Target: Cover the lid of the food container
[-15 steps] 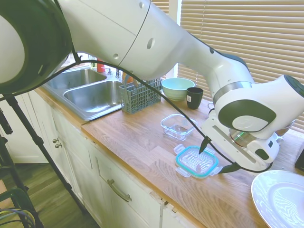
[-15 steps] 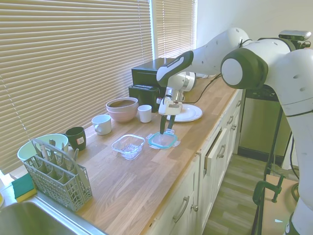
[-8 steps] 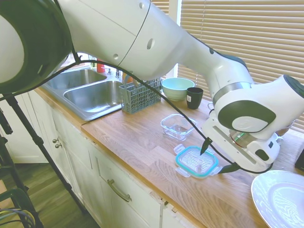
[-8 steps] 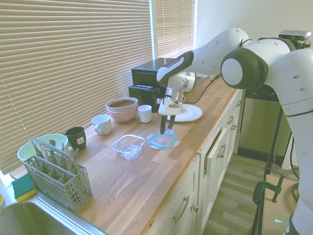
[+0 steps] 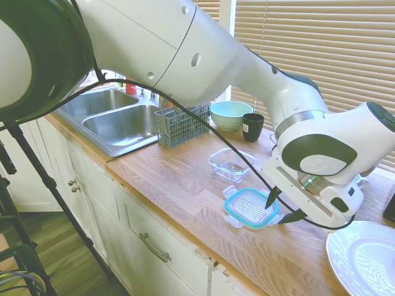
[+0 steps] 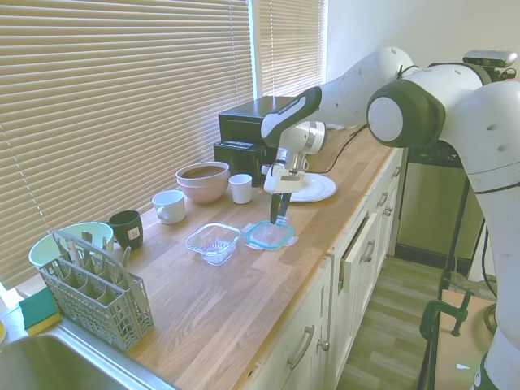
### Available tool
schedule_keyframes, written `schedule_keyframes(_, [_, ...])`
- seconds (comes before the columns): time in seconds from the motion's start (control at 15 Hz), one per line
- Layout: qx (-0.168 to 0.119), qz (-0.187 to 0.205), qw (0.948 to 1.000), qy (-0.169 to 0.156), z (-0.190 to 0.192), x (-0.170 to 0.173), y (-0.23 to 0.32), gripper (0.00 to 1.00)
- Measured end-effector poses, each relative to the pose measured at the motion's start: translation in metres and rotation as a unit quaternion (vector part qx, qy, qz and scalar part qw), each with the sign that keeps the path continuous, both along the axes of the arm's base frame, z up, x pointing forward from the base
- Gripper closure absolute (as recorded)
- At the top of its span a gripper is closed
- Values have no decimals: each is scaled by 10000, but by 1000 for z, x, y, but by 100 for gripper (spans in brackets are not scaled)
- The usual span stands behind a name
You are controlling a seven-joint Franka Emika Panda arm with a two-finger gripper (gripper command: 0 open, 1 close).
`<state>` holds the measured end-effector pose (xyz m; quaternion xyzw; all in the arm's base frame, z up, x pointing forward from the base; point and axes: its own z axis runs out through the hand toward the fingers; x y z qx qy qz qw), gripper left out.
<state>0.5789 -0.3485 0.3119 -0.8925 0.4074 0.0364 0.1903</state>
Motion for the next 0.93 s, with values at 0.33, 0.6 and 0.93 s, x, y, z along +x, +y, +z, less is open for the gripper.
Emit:
schedule_keyframes(0.33, [35, -3, 10000, 52, -3, 0, 4, 100])
schedule_keyframes(0.6, [47, -25, 10000, 67, -2, 0, 5, 100])
schedule_keyframes(0.93, [-3, -11, 10000, 83, 3, 0, 7, 100])
